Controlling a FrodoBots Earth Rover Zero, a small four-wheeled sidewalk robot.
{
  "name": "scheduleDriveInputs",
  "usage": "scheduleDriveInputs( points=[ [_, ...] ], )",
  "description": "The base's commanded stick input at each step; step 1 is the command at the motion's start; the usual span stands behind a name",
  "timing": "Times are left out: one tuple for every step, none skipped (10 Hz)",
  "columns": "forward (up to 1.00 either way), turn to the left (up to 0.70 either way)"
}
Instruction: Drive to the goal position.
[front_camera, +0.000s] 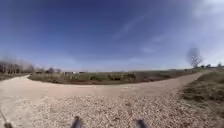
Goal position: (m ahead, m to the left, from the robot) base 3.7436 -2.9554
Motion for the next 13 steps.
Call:
scheduleDriveInputs(
  points=[
    [0.5,0.0],
    [0.5,0.0],
    [0.5,0.0],
    [0.5,0.0],
    [0.5,0.0],
    [0.5,0.0],
    [0.5,0.0],
    [0.5,0.0],
    [0.5,0.0],
    [0.5,-0.39],
    [0.5,-0.44],
    [0.5,-0.49],
    [0.5,-0.5]
  ],
)
